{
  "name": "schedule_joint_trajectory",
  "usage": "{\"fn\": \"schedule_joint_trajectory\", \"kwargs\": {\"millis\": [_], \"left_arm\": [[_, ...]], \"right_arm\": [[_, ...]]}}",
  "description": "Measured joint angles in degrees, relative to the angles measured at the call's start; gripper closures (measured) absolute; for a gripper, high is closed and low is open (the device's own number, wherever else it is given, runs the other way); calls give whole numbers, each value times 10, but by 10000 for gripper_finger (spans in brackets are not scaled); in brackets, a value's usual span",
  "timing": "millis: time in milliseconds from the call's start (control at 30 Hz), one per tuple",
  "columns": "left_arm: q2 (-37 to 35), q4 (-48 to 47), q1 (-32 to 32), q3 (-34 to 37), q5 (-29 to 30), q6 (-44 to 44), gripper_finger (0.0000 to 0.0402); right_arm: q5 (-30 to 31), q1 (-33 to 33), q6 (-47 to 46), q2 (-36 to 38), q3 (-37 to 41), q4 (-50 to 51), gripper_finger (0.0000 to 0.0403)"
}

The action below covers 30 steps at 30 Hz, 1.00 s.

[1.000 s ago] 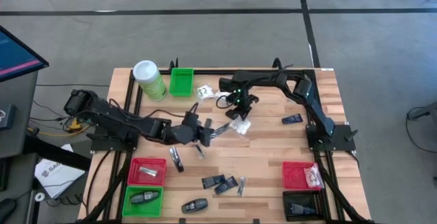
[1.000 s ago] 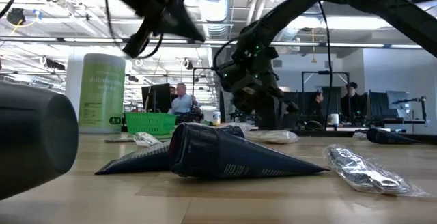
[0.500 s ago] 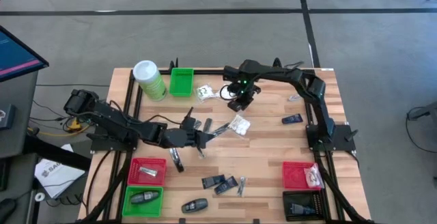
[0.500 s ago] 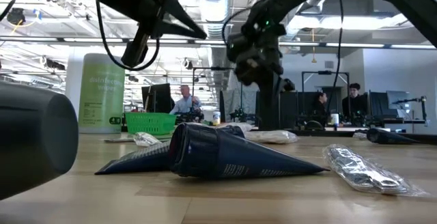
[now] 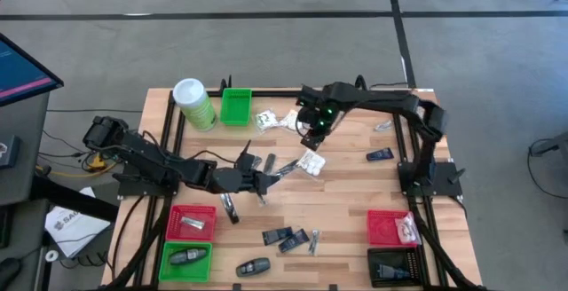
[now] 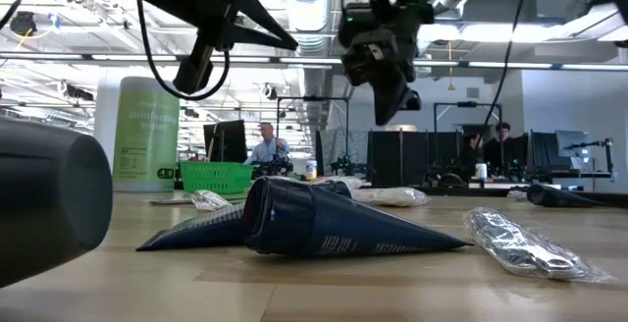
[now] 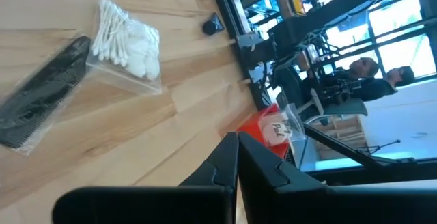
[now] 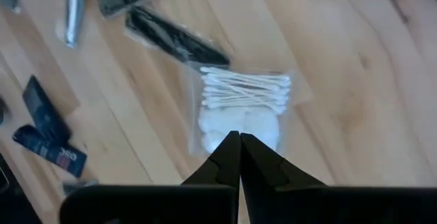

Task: Pick & Place Travel size toiletries
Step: Put the cotton pack into the right red bin

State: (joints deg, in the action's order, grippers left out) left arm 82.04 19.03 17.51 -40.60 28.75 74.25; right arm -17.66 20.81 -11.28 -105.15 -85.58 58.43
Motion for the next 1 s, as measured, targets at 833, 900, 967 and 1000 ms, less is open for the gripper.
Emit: {"fn": "schedule_joint_trajectory", "kwargs": {"millis": [833, 900, 967, 1000], "left_arm": [[169, 4, -37, -143, -91, -50, 400], [168, 5, -38, -143, -86, -50, 400], [168, 2, -39, -143, -84, -50, 400], [168, 1, -39, -143, -82, -49, 400]], "right_arm": [[73, -2, -174, 72, 285, -222, 403], [75, -8, -171, 66, 285, -227, 403], [76, -13, -179, 63, 284, -237, 403], [80, -16, -185, 63, 285, -237, 403]]}}
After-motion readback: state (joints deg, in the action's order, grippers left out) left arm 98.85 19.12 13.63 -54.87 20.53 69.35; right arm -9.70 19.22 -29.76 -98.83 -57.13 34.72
